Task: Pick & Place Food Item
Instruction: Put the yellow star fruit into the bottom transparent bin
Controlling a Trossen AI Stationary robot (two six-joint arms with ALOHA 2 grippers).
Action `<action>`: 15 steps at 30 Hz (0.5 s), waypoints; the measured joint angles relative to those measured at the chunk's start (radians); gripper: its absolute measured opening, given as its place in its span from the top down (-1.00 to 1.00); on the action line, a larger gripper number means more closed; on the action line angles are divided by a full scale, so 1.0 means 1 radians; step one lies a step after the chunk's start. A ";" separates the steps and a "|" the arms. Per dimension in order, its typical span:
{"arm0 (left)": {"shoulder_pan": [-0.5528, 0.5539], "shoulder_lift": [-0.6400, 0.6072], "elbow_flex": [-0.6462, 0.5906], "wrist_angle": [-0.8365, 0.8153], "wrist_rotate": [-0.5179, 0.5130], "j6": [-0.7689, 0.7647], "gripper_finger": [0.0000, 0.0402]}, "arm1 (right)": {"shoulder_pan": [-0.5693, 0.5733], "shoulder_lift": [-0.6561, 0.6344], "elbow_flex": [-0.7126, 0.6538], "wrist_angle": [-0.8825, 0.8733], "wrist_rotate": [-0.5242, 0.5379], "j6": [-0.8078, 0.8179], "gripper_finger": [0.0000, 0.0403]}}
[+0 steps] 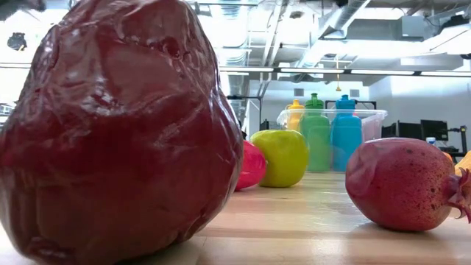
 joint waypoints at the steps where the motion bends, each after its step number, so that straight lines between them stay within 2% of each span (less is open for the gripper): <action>1: 0.009 -0.033 0.000 0.017 -0.032 0.000 -0.25 | 0.000 -0.003 0.027 0.010 0.003 -0.027 -0.46; 4: 0.032 -0.147 0.000 0.034 -0.151 0.000 0.00 | -0.009 -0.016 0.085 0.000 0.027 -0.103 -0.32; 6: 0.046 -0.217 0.000 0.034 -0.236 0.001 0.18 | -0.012 -0.028 0.100 0.031 0.026 -0.160 -0.16; 10: 0.062 -0.343 0.000 0.035 -0.451 0.011 0.56 | -0.008 -0.101 0.100 0.038 0.027 -0.246 0.38; 13: 0.062 -0.412 0.000 0.058 -0.643 0.085 0.83 | -0.044 -0.143 0.078 -0.065 0.046 -0.251 0.84; 15: 0.062 -0.446 0.000 0.081 -0.772 0.158 0.95 | -0.083 -0.157 0.034 -0.116 0.080 -0.237 0.93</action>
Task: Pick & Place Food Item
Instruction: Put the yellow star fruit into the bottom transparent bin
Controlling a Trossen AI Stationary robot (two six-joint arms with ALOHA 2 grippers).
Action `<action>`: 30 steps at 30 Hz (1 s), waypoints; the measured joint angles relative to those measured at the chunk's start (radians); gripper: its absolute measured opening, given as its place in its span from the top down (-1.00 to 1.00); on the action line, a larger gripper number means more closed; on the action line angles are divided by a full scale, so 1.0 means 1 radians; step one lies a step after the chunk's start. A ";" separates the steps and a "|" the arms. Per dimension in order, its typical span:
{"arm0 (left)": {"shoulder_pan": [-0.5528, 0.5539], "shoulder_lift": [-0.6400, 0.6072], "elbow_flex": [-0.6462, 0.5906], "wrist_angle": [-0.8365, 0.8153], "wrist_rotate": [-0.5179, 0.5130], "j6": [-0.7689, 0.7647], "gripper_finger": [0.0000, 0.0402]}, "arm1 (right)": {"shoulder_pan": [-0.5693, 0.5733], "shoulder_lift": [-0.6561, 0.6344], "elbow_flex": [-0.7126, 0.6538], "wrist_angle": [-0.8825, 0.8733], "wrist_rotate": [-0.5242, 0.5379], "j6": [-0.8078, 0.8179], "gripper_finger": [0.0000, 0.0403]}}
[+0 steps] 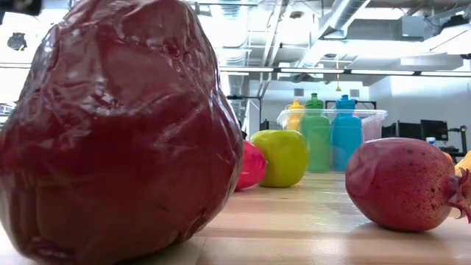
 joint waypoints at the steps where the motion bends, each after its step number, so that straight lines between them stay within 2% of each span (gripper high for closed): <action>1: 0.000 -0.016 0.000 0.008 -0.060 0.035 0.97 | -0.020 0.000 -0.029 -0.012 0.019 0.018 0.90; 4: 0.000 -0.051 0.000 0.047 -0.215 0.143 0.97 | -0.086 0.018 -0.120 -0.012 0.028 0.033 0.74; 7: 0.000 -0.082 0.000 0.068 -0.296 0.214 0.99 | -0.145 0.076 -0.199 -0.009 -0.032 -0.043 0.53; 11: 0.000 -0.118 0.000 0.102 -0.308 0.294 1.00 | -0.205 0.215 -0.238 0.010 -0.136 -0.188 0.13; 14: 0.000 -0.140 0.000 0.133 -0.307 0.357 1.00 | -0.224 0.337 -0.220 0.018 -0.157 -0.300 -0.18; 16: 0.000 -0.150 0.000 0.154 -0.307 0.394 1.00 | -0.231 0.416 -0.191 0.020 -0.167 -0.377 -0.33; 21: 0.000 -0.159 0.000 0.174 -0.307 0.454 1.00 | -0.254 0.595 -0.114 0.022 -0.191 -0.515 -0.38; 30: 0.000 -0.157 0.000 0.168 -0.307 0.457 1.00 | -0.292 0.829 -0.004 -0.014 -0.185 -0.576 -0.21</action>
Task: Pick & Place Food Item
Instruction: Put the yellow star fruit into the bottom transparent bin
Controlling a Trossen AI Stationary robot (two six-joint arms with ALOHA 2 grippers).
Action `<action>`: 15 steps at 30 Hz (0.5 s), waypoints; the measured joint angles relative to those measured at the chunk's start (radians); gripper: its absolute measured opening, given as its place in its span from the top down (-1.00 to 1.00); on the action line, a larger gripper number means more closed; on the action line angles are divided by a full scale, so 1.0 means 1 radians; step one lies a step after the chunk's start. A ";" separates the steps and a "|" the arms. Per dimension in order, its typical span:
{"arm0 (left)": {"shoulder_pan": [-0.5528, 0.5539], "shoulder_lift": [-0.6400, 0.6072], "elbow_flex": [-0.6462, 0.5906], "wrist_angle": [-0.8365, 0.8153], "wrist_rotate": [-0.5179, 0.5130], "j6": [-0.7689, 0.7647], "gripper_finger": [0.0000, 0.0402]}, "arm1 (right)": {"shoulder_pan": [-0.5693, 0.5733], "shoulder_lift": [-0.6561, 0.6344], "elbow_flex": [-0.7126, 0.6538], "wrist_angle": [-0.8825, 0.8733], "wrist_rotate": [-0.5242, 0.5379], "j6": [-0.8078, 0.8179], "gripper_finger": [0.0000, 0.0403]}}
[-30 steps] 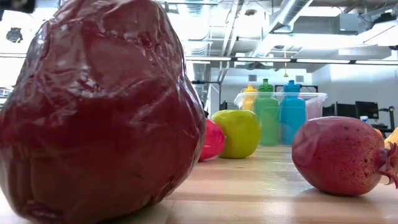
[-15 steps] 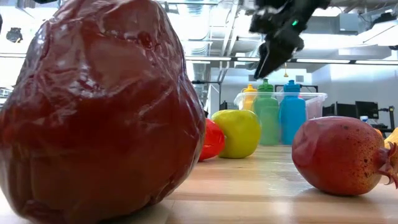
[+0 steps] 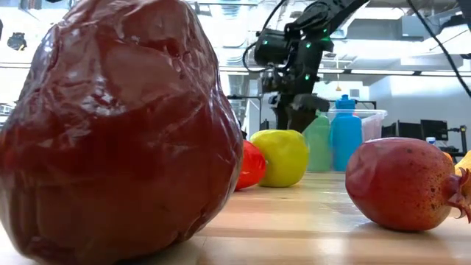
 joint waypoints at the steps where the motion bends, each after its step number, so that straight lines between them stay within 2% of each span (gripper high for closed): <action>1: 0.000 0.000 0.000 -0.003 0.000 0.000 1.00 | 0.000 0.011 0.008 -0.006 0.003 0.003 -0.15; 4: 0.000 0.001 0.000 -0.005 -0.005 0.002 0.99 | 0.003 0.039 0.024 -0.012 0.002 0.013 0.15; 8: 0.000 0.012 0.000 -0.001 -0.043 0.063 0.92 | 0.007 0.056 0.030 -0.027 -0.018 0.050 0.78; 9: 0.000 0.016 0.000 0.005 -0.046 0.089 0.89 | 0.007 0.055 0.031 -0.027 -0.025 0.059 0.88; 11: 0.000 0.029 0.000 0.030 -0.053 0.155 0.78 | 0.007 0.052 0.031 -0.028 -0.046 0.091 0.91; 15: 0.000 0.070 0.000 0.128 -0.059 0.311 0.47 | 0.014 -0.022 0.028 -0.035 -0.168 0.150 0.94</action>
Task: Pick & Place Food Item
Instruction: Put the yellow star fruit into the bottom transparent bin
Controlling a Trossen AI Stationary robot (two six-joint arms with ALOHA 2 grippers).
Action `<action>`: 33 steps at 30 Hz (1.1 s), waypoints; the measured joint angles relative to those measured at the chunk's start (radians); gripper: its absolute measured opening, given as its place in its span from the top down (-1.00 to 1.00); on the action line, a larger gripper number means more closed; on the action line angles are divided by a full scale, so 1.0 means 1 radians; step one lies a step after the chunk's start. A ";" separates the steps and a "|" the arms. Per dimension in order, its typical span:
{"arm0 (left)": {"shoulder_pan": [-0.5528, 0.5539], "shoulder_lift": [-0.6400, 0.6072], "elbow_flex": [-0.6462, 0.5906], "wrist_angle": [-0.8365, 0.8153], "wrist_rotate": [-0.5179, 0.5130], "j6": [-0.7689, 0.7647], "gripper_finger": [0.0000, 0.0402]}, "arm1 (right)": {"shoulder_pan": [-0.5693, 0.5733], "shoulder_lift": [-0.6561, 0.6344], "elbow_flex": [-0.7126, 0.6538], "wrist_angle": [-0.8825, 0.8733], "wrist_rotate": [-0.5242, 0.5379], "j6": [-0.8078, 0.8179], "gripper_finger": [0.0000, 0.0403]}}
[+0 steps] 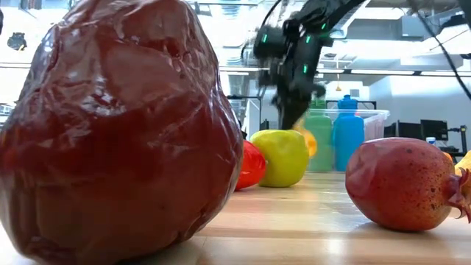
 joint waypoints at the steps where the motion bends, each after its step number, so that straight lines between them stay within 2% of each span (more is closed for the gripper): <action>1: 0.000 0.011 0.000 0.027 0.000 0.035 0.37 | 0.005 -0.033 0.000 0.005 -0.026 0.018 0.96; 5: 0.031 0.052 0.000 0.107 -0.011 0.098 -0.02 | 0.030 -0.185 0.000 0.074 -0.132 0.111 0.95; 8: 0.104 0.085 0.000 0.149 -0.015 0.086 -0.26 | 0.050 -0.309 0.001 0.217 -0.229 0.189 0.98; 11: 0.199 0.113 0.000 0.238 0.070 0.134 -0.38 | 0.072 -0.411 0.002 0.398 -0.292 0.265 0.97; 14: 0.310 0.156 0.000 0.410 0.240 0.278 -0.41 | 0.098 -0.481 0.002 0.545 -0.316 0.308 0.98; 17: 0.428 0.210 0.000 0.624 0.431 0.420 -0.41 | 0.132 -0.523 0.002 0.619 -0.316 0.312 0.98; 22: 0.605 0.320 0.000 0.806 0.677 0.466 -0.41 | 0.189 -0.549 0.002 0.651 -0.314 0.312 0.99; 26: 0.699 0.410 0.000 0.931 0.813 0.478 -0.41 | 0.224 -0.549 0.002 0.652 -0.307 0.312 0.99; 29: 0.728 0.473 0.000 1.028 0.905 0.530 -0.41 | 0.239 -0.546 0.002 0.656 -0.302 0.325 0.99; 33: 0.723 0.528 0.000 1.078 0.946 0.603 -0.41 | 0.239 -0.541 0.002 0.658 -0.300 0.341 0.98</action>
